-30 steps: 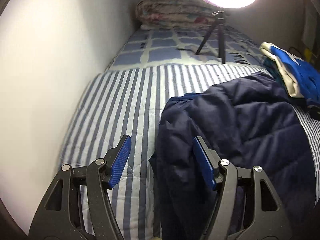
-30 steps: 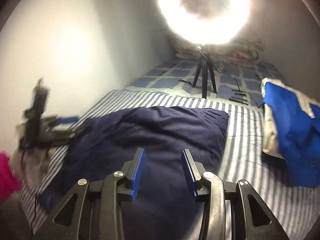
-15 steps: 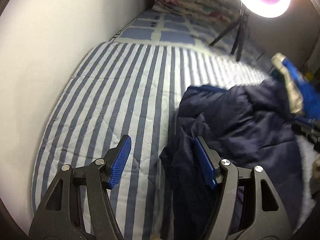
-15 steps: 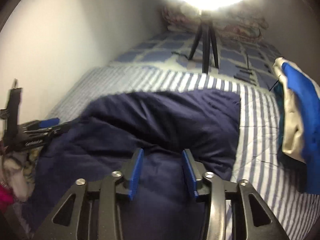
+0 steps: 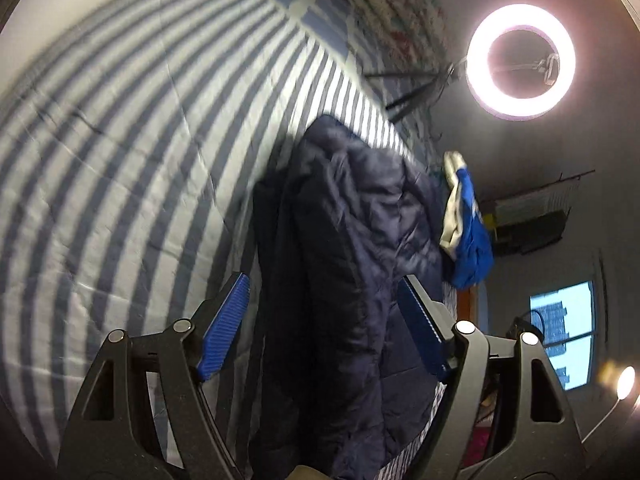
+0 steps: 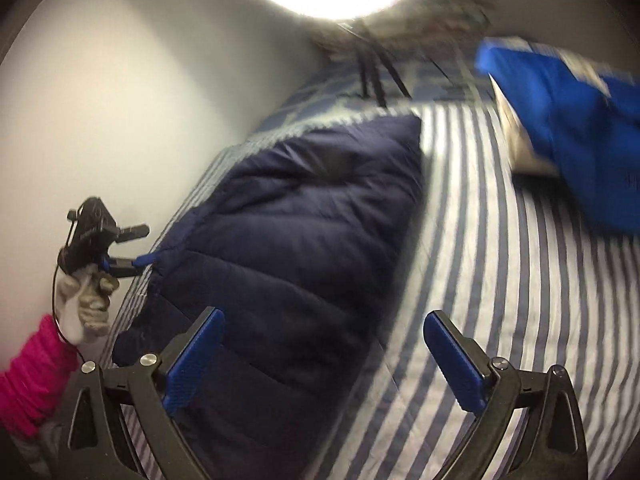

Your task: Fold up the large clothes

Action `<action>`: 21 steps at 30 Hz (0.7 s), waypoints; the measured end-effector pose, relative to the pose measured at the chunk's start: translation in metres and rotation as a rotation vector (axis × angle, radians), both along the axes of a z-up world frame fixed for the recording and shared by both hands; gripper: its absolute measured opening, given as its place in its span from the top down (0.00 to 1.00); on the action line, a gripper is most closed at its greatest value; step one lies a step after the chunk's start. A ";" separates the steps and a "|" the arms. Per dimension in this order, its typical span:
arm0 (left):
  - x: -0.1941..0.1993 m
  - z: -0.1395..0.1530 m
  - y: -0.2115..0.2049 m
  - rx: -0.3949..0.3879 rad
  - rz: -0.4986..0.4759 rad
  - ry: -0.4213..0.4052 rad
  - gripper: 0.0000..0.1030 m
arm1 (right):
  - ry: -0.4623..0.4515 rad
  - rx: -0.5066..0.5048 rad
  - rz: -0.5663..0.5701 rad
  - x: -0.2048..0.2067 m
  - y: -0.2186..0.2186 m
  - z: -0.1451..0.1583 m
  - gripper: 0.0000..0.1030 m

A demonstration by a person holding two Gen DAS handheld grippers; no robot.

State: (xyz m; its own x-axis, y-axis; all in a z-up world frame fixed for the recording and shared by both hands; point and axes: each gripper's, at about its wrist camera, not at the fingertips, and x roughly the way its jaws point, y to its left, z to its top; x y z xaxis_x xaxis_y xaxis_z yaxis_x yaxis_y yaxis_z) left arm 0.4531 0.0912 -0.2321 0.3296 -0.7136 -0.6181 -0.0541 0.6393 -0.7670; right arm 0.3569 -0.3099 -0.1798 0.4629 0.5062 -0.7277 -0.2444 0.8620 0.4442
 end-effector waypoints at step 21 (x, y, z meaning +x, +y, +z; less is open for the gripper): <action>0.042 -0.042 -0.032 -0.026 -0.095 -0.037 0.28 | 0.150 0.305 0.064 0.035 0.003 -0.070 0.17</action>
State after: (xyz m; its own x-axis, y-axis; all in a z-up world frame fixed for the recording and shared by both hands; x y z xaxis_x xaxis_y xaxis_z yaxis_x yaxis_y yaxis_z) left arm 0.4949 0.0588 -0.2736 0.2817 -0.7586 -0.5875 0.0345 0.6199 -0.7839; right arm 0.3923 -0.3069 -0.2495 0.3226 0.7354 -0.5960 -0.2056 0.6690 0.7142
